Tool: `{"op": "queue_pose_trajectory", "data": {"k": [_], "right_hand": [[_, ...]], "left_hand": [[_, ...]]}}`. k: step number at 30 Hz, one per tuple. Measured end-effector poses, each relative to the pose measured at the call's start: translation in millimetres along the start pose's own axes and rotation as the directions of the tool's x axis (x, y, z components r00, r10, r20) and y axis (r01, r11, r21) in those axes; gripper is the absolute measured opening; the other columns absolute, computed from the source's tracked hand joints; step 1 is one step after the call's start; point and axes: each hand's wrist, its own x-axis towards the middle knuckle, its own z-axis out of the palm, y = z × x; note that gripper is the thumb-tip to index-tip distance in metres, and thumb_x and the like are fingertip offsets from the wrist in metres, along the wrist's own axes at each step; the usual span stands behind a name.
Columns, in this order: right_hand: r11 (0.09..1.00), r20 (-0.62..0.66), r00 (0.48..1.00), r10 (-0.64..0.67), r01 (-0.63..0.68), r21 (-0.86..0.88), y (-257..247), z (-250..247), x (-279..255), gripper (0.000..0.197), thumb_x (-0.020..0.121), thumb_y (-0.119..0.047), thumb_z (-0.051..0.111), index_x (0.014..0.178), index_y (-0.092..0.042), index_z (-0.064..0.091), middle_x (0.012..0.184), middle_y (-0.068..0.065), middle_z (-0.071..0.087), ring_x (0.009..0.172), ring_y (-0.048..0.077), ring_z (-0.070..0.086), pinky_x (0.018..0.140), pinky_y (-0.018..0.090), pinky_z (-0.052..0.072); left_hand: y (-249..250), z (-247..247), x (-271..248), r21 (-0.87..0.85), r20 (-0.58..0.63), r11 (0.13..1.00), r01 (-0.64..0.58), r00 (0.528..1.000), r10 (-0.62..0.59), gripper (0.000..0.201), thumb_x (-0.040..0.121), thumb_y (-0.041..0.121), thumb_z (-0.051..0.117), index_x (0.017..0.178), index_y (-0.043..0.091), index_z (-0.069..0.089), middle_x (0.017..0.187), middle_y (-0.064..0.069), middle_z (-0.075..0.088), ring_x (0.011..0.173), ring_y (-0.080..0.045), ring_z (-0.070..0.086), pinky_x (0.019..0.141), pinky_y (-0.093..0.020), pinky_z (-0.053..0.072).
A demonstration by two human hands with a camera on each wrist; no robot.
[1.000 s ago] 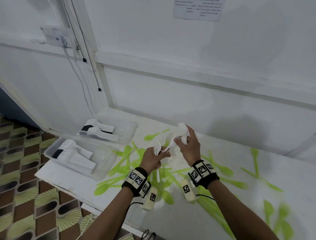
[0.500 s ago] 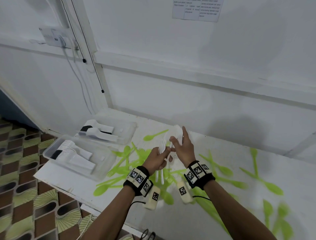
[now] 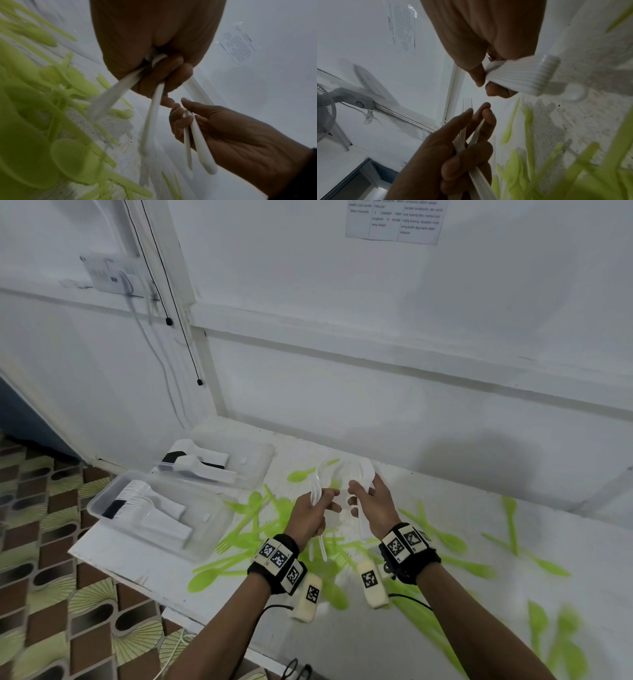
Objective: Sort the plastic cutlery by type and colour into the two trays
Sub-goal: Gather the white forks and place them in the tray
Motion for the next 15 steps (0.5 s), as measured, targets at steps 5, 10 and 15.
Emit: {"op": "queue_pose_trajectory", "data": {"k": [5,10,15], "right_hand": [[0.998,0.086,0.996,0.002,0.003,-0.064,2,4,-11,0.022,0.091,-0.009,0.069,0.112,-0.015,0.064,0.094,0.014,0.074,0.07,0.02,0.067,0.064,0.032,0.056],[0.998,0.248,0.968,0.038,-0.027,-0.048,2,11,-22,0.023,0.098,-0.011,0.063,0.121,-0.014,0.06,0.095,0.018,0.073,0.075,0.027,0.071,0.067,0.036,0.058],[0.977,0.312,0.938,0.151,-0.189,0.095,-3,11,-23,0.023,0.103,-0.011,0.057,0.126,-0.007,0.06,0.107,0.021,0.071,0.087,0.034,0.07,0.078,0.045,0.061]], "left_hand": [[5,-3,5,-0.013,-0.082,0.999,-0.032,0.996,0.031,0.02,0.098,0.032,0.065,0.105,0.015,0.074,0.089,-0.011,0.075,0.04,-0.015,0.039,0.041,-0.021,0.031],[8,-9,12,0.072,-0.186,0.995,-0.07,0.979,0.083,0.018,0.094,0.023,0.07,0.084,0.009,0.074,0.068,0.001,0.067,0.039,-0.013,0.044,0.041,-0.022,0.035],[8,-14,8,-0.054,-0.127,0.998,-0.018,0.992,0.011,0.025,0.101,0.021,0.062,0.093,-0.002,0.069,0.049,0.004,0.051,0.036,-0.012,0.036,0.039,-0.019,0.029]]}}
